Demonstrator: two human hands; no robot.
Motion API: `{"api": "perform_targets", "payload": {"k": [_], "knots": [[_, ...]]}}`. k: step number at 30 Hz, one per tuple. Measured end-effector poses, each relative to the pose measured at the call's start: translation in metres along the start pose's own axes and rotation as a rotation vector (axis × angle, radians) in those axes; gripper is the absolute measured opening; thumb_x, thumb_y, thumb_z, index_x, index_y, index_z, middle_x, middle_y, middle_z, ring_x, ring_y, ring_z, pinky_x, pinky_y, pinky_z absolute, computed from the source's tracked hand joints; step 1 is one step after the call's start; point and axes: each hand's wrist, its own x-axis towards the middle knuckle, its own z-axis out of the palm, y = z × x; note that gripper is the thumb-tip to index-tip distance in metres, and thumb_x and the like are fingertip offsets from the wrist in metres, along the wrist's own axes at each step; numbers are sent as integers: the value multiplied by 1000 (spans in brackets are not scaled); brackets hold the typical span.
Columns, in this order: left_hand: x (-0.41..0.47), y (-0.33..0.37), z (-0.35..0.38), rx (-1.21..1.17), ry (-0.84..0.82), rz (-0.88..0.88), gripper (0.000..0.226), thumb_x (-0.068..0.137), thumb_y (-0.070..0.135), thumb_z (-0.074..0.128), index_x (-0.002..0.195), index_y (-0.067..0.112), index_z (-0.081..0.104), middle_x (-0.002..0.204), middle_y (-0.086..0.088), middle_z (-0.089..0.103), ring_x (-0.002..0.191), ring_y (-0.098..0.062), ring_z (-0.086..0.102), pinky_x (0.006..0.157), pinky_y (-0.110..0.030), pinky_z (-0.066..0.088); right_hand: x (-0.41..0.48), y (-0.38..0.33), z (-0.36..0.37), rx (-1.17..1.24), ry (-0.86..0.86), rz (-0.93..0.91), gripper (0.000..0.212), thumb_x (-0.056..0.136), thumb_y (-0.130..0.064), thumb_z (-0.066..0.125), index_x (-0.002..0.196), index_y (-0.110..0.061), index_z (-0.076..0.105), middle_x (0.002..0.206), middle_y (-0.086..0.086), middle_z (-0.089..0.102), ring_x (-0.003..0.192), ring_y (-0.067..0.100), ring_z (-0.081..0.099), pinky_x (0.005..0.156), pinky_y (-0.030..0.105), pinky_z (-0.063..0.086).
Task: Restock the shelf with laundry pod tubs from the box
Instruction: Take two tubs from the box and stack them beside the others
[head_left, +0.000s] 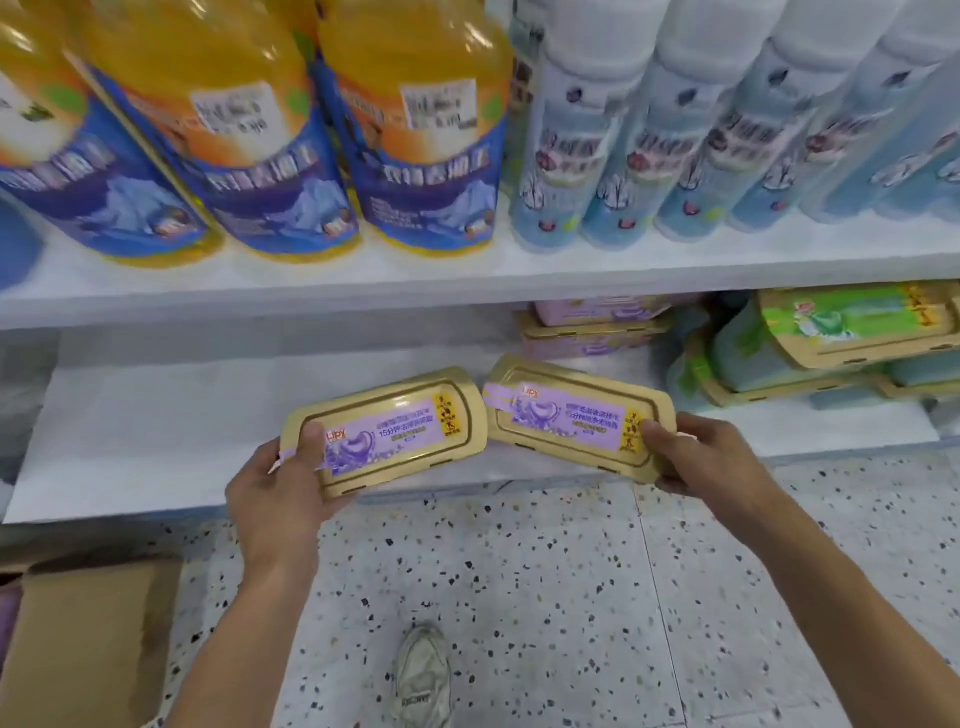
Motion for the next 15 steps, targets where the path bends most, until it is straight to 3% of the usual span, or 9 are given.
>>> {"api": "perform_targets", "payload": {"k": [4, 6, 10, 13, 15], "knots": [[7, -18, 8, -47, 25, 50, 13, 94, 26, 72, 86, 19, 64, 88, -5, 74, 80, -22, 73, 49, -25, 61, 29, 10, -5, 40, -9, -49, 22, 94, -26, 68, 99, -6, 74, 75, 7, 74, 57, 13, 70, 64, 28, 58], [13, -25, 8, -47, 32, 117, 19, 93, 25, 73, 80, 21, 61, 84, -5, 74, 74, -21, 73, 50, -25, 61, 43, 17, -5, 61, 8, -101, 25, 92, -27, 69, 94, -2, 74, 73, 11, 75, 63, 24, 73, 69, 33, 58], [33, -40, 8, -28, 20, 275, 15, 90, 30, 76, 84, 19, 68, 61, 7, 75, 51, -6, 70, 46, -22, 58, 60, 34, 3, 121, 48, -290, 23, 91, -29, 69, 76, -14, 78, 71, 7, 74, 66, 31, 70, 68, 34, 53], [51, -50, 9, -43, -9, 326, 17, 89, 36, 75, 83, 21, 70, 68, 6, 76, 57, -11, 70, 46, -23, 58, 72, 45, 11, 130, 80, -441, 27, 91, -37, 68, 66, -31, 76, 54, -5, 65, 58, 25, 57, 65, 37, 47], [62, -54, 10, -74, -45, 329, 16, 88, 38, 75, 86, 23, 71, 71, 6, 76, 60, -13, 69, 46, -24, 58, 77, 49, 14, 130, 111, -525, 32, 89, -42, 67, 59, -32, 71, 46, -11, 55, 56, 21, 49, 61, 35, 38]]}}
